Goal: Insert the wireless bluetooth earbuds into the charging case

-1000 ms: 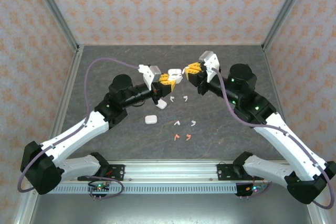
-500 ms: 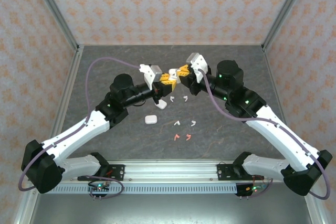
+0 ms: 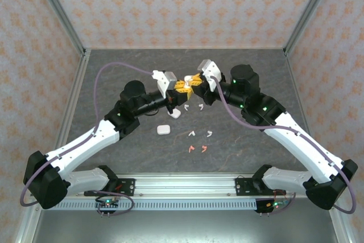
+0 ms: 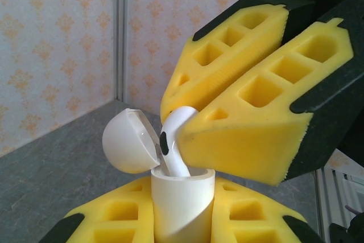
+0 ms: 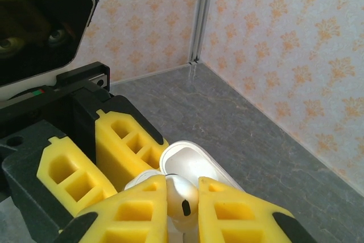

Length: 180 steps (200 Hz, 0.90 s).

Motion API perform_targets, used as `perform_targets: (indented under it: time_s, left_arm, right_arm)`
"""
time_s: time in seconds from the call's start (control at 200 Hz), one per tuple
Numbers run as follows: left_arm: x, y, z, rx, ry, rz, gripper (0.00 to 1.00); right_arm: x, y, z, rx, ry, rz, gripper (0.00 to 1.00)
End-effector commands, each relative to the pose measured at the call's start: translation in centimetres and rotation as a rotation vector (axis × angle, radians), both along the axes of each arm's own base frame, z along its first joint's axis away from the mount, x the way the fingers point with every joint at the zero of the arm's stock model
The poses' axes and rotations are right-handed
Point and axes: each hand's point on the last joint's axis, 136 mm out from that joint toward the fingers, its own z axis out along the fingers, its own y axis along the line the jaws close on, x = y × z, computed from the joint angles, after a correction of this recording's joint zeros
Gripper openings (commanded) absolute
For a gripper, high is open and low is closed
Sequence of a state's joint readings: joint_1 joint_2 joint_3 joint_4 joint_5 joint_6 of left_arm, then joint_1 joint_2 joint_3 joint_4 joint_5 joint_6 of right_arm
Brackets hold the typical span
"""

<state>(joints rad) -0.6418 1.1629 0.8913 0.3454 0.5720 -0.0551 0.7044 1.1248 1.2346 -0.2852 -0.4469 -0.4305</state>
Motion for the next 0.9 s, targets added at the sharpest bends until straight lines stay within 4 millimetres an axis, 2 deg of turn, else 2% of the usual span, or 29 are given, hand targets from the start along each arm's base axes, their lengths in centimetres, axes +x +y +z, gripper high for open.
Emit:
perform_targets:
  time_s: [0.0, 0.165, 0.31, 0.445, 0.646, 0.781, 0.896]
  left_arm:
    - [-0.7, -0.1, 3.0, -0.055, -0.068, -0.022, 0.0]
    - [-0.6, -0.1, 2.9, -0.056, -0.065, -0.024, 0.0]
    - [-0.7, -0.1, 2.9, -0.056, -0.064, -0.023, 0.0]
    - [-0.7, -0.1, 2.9, -0.055, -0.066, -0.023, 0.0]
    - [-0.7, 0.0, 2.8, -0.057, -0.066, -0.021, 0.0]
    - [-0.8, 0.1, 2.8, -0.061, -0.069, -0.019, 0.0]
    - [-0.8, 0.1, 2.7, -0.064, -0.068, -0.02, 0.0]
  right_arm:
    - [-1.3, 0.2, 0.0, -0.028, 0.028, 0.059, 0.15]
    - [-1.9, 0.4, -0.5, -0.037, 0.07, 0.089, 0.17]
    - [-2.0, 0.4, 0.1, -0.027, 0.07, 0.09, 0.21]
    - [-1.9, 0.3, 1.1, -0.005, 0.062, 0.088, 0.32]
    - [-1.4, -0.6, 3.8, 0.071, 0.052, 0.046, 0.45]
    - [-0.6, -2.2, 5.8, 0.168, 0.059, -0.013, 0.58]
    - [0.1, -3.7, 6.7, 0.245, 0.083, -0.048, 0.67]
